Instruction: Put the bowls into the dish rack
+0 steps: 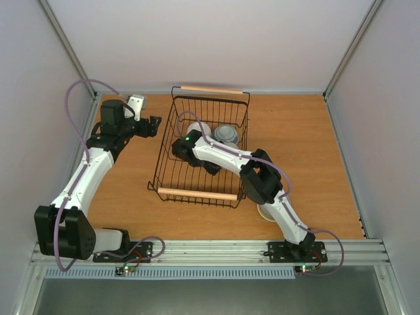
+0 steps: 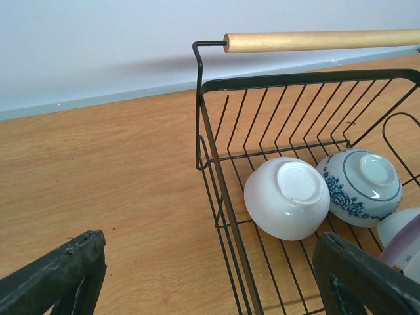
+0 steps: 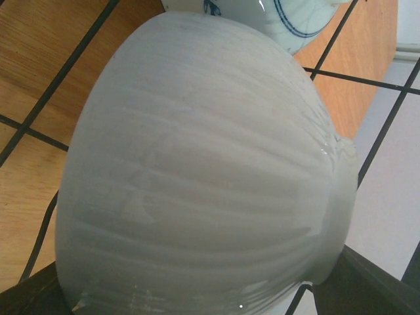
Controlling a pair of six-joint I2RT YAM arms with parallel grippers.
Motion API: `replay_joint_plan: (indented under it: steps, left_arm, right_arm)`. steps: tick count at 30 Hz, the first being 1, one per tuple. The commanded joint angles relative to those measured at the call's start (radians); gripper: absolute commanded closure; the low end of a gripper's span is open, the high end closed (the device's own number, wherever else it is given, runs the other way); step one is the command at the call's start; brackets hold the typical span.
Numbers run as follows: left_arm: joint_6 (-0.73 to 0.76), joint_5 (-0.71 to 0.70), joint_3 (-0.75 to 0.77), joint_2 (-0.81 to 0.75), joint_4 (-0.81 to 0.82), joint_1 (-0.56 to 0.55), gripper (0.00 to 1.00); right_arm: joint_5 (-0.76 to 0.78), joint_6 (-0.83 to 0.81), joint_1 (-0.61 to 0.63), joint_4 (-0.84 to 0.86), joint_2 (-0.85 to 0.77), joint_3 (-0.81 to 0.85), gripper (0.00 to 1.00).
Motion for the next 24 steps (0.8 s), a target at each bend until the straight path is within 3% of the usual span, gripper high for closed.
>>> replay_joint_plan:
  steps: [1,5,12,18,24]
  left_arm:
    - [-0.008,0.012,-0.013,-0.016,0.055,0.004,0.14]
    - [-0.003,0.015,-0.015,-0.016,0.054,0.004,0.14]
    - [-0.001,0.017,-0.016,-0.017,0.057,0.005,0.14]
    - [0.0,0.019,-0.017,-0.018,0.057,0.004,0.14]
    - [0.001,0.024,-0.017,-0.022,0.055,0.005,0.14]
  right_arm:
    - [-0.036,-0.033,-0.005,0.025,0.041,0.019,0.2]
    - [-0.053,-0.043,-0.005,0.042,0.044,0.018,0.02]
    - [-0.092,-0.068,0.002,0.102,-0.006,0.002,0.01]
    - [-0.216,-0.13,0.008,0.252,-0.157,-0.077,0.01]
    - [-0.241,-0.144,0.007,0.343,-0.283,-0.112,0.01]
